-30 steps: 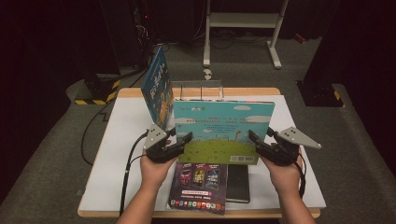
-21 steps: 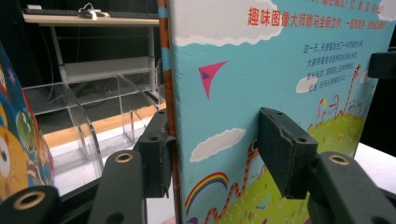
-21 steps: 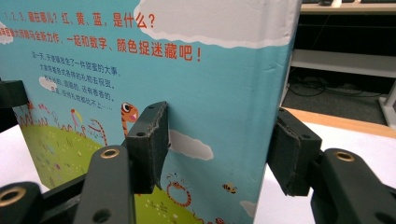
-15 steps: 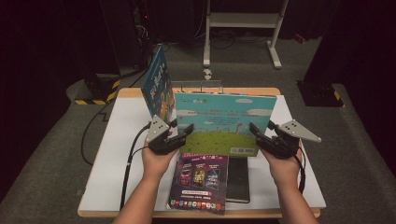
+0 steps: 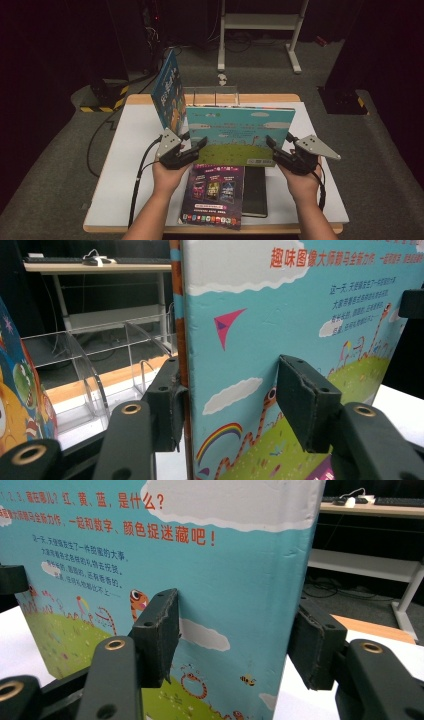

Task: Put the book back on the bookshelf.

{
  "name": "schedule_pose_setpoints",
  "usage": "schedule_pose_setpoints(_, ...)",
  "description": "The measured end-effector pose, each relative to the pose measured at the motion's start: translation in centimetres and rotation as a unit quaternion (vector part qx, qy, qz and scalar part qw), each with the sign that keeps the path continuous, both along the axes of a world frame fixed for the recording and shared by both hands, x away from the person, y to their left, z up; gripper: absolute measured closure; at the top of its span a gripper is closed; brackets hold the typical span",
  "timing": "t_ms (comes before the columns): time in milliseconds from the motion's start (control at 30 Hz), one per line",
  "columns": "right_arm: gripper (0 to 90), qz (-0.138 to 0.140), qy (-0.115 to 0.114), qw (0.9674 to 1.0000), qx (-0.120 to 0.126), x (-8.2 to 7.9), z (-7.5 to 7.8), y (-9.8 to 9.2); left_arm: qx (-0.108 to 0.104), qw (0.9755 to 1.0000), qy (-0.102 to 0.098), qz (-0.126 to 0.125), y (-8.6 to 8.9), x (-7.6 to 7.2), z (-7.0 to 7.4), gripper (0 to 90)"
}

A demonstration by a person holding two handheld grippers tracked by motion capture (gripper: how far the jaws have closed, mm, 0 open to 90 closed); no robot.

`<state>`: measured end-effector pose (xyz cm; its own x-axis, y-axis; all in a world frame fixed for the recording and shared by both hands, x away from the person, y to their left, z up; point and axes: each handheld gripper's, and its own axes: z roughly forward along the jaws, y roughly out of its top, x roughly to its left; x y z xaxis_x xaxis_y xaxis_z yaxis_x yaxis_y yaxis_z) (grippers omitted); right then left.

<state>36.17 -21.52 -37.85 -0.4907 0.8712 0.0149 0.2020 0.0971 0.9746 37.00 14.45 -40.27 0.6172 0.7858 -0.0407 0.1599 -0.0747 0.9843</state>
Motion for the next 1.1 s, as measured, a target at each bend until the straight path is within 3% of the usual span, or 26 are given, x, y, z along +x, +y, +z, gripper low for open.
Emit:
schedule_pose_setpoints(267, 40.1, 0.006, -0.006, 0.9999, -0.007, -1.2, -0.1, 0.0, 0.001, 0.9999, -0.009, 0.004, 0.0, -0.9, -0.3, 44.8)
schedule_pose_setpoints(400, 37.3, 0.028, -0.005, 0.9996, 0.004, -1.6, -0.3, -0.5, 0.004, 0.9999, -0.013, 0.010, 0.0, -1.4, -0.2, 43.7)
schedule_pose_setpoints(567, 30.3, 0.053, 0.021, 0.9981, 0.022, -1.4, -0.8, -1.3, -0.006, 0.9997, -0.014, 0.016, 0.5, -1.9, -0.1, 42.3)
schedule_pose_setpoints(733, 28.0, 0.066, 0.038, 0.9970, 0.019, -0.8, -0.7, -1.4, -0.011, 0.9997, -0.010, 0.018, 0.8, -2.1, -0.2, 41.0)
schedule_pose_setpoints(933, 27.9, 0.082, 0.018, 0.9962, 0.024, -0.6, 0.1, -1.2, -0.013, 0.9996, -0.008, 0.022, 1.1, -2.1, -0.3, 40.6)
schedule_pose_setpoints(1100, 33.0, 0.103, 0.002, 0.9945, 0.021, -0.5, 0.5, -1.0, -0.015, 0.9995, -0.007, 0.028, 1.5, -2.2, -0.4, 40.6)
